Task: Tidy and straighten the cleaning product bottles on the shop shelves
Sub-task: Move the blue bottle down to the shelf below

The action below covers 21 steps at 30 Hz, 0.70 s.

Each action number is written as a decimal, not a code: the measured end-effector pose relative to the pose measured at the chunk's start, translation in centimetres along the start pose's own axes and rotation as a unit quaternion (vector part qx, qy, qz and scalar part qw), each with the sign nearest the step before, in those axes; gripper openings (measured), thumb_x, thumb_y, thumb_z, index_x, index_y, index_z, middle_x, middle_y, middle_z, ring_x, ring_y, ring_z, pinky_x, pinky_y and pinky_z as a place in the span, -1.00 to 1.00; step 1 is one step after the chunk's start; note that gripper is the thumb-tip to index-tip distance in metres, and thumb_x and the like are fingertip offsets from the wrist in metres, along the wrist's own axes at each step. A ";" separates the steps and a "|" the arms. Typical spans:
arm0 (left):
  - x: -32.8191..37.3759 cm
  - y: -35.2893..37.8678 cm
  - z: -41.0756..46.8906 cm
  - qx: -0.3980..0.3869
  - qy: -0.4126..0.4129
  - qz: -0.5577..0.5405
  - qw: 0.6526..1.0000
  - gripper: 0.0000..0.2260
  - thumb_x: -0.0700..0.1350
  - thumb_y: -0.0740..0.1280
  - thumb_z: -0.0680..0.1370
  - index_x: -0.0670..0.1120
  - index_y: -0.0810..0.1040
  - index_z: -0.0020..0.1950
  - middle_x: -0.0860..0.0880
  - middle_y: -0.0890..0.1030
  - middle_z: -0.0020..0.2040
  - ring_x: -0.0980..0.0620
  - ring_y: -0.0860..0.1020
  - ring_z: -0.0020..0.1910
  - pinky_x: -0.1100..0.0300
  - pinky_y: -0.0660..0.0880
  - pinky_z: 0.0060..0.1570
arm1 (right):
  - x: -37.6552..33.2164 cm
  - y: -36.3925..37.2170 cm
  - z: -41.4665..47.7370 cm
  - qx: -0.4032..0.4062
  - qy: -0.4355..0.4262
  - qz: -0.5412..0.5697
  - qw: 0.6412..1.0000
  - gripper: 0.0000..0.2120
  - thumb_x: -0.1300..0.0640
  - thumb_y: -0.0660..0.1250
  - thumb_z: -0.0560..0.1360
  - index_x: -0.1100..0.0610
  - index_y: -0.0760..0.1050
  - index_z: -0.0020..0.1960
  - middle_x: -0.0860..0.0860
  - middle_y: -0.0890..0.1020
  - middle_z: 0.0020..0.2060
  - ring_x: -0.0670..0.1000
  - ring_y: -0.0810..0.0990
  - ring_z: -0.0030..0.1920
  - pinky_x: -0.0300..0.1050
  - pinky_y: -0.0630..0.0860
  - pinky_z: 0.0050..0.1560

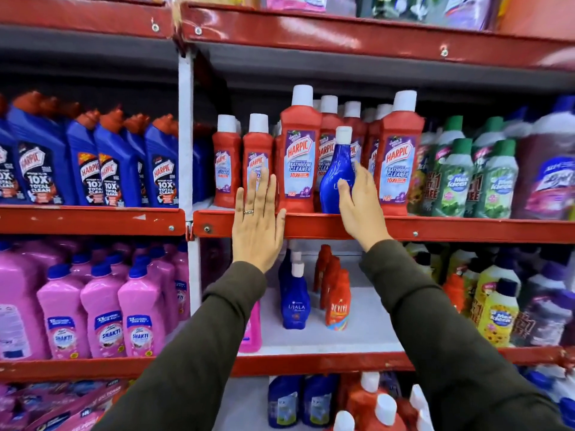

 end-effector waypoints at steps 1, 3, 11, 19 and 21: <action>0.0 0.2 -0.1 0.001 0.005 0.006 1.000 -0.46 0.03 -0.03 0.73 -0.15 0.02 0.68 -0.09 0.00 0.70 -0.06 -0.07 0.68 0.01 -0.25 0.64 | 0.5 0.2 0.5 -0.025 0.018 0.009 0.999 -0.46 0.04 0.09 0.70 0.20 0.10 0.62 0.15 0.26 0.58 0.11 0.23 0.57 -0.16 0.10 0.50; 0.0 0.5 -0.3 0.006 0.014 0.010 1.000 -0.47 0.02 -0.04 0.73 -0.14 0.03 0.68 -0.09 0.01 0.70 -0.06 -0.06 0.68 0.00 -0.24 0.64 | 1.3 0.6 1.3 -0.065 0.049 0.040 0.996 -0.45 0.01 0.10 0.68 0.13 0.11 0.62 0.12 0.32 0.55 0.12 0.32 0.52 -0.01 0.22 0.54; -0.1 1.2 -0.4 0.007 0.017 0.011 1.000 -0.47 0.03 -0.13 0.73 -0.13 0.00 0.68 -0.09 0.03 0.70 -0.07 -0.07 0.68 -0.04 -0.17 0.65 | 2.1 0.2 1.8 -0.055 0.068 0.143 0.986 -0.56 0.10 0.26 0.65 0.10 0.31 0.50 0.09 0.45 0.41 0.05 0.50 0.37 0.10 0.49 0.38; -0.1 1.1 -0.4 0.011 0.021 0.016 1.000 -0.47 0.04 -0.13 0.73 -0.14 0.02 0.68 -0.09 0.06 0.70 -0.08 -0.05 0.68 -0.03 -0.17 0.65 | 1.6 -1.3 1.8 0.029 0.064 0.256 0.964 -0.55 0.10 0.27 0.66 0.10 0.31 0.52 0.09 0.43 0.43 -0.08 0.51 0.32 -0.18 0.59 0.19; -0.1 1.2 -0.4 0.010 0.023 0.016 1.000 -0.47 0.04 -0.12 0.73 -0.13 0.02 0.68 -0.09 0.06 0.70 -0.07 -0.06 0.68 -0.03 -0.19 0.65 | 1.3 -1.6 1.7 0.032 0.061 0.266 0.961 -0.55 0.08 0.27 0.66 0.08 0.31 0.52 0.07 0.44 0.40 -0.13 0.52 0.25 -0.23 0.60 0.13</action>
Point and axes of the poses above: each hand's wrist, its own z-axis towards the middle knuckle, its own y-axis out of the palm, x = y × z, the point moved 7 cm from there along z, towards the middle knuckle
